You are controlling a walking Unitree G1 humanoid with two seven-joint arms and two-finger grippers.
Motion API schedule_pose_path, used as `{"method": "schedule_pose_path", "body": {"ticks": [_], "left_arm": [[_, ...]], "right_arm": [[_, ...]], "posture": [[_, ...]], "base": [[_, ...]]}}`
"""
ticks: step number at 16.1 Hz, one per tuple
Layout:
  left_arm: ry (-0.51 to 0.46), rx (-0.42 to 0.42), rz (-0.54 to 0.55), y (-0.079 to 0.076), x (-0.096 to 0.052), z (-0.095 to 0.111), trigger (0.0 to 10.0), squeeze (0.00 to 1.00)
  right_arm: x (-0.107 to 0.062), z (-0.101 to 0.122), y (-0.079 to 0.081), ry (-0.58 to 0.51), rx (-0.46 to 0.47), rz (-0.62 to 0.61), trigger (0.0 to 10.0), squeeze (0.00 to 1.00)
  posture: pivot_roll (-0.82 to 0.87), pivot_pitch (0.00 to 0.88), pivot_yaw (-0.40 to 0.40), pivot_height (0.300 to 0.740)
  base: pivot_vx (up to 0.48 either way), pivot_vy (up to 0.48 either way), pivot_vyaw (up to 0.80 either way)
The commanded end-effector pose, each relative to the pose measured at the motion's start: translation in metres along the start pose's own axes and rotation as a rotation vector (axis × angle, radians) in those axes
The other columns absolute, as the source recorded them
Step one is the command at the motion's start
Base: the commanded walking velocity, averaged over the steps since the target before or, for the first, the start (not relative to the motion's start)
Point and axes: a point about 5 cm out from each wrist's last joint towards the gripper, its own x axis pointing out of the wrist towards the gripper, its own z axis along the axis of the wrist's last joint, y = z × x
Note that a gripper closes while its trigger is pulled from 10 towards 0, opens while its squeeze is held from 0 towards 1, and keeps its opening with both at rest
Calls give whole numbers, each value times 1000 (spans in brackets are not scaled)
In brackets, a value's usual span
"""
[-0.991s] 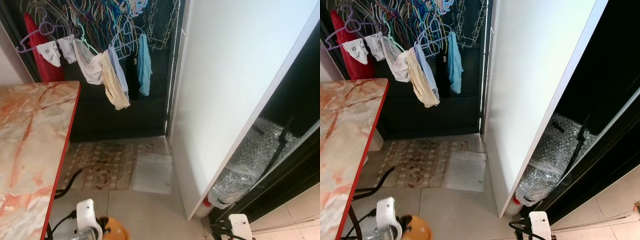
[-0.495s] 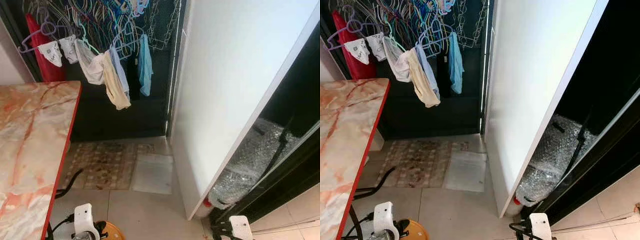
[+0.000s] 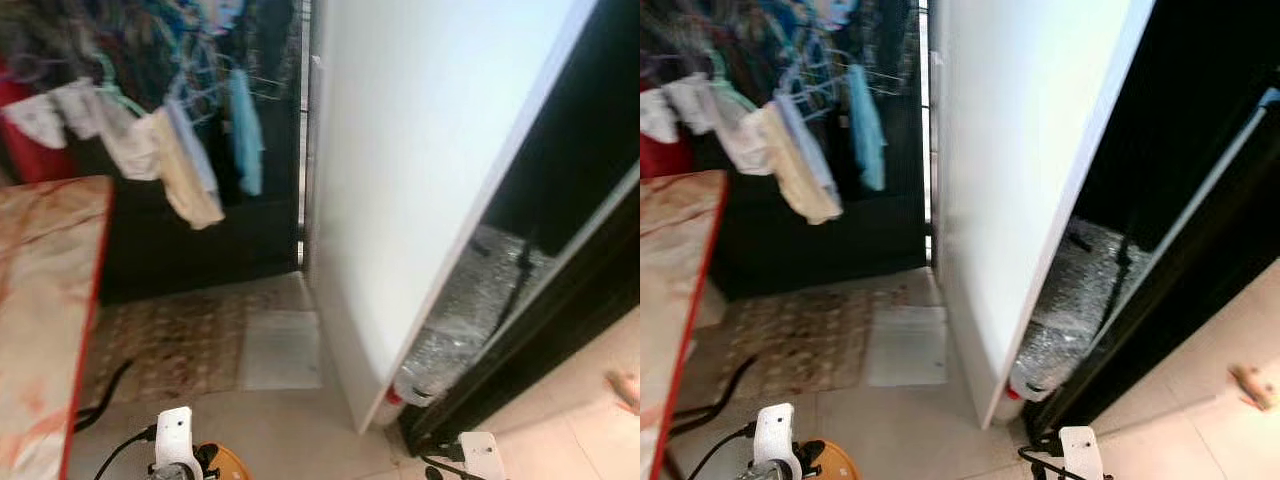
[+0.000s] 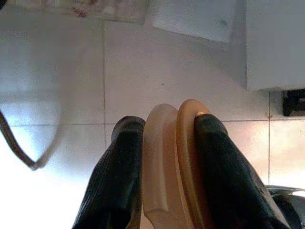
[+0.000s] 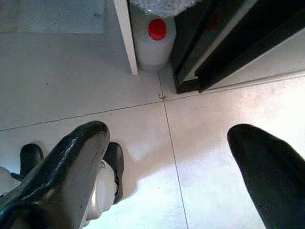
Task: Restocking fridge
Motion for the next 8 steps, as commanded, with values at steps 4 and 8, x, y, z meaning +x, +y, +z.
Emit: {"method": "schedule_pose_path", "body": {"ticks": [4, 8], "left_arm": [[22, -23, 9, 1, -1, -5, 10000, 0], [27, -10, 7, 1, -1, -7, 10000, 0]], "right_arm": [[0, -1, -1, 8, 7, -3, 10000, 0], [0, -1, -1, 10, 5, -2, 10000, 0]], "posture": [[-75, 14, -31, 740], [-78, 20, -32, 740]], "base": [[0, 0, -744], [0, 0, -744]]}}
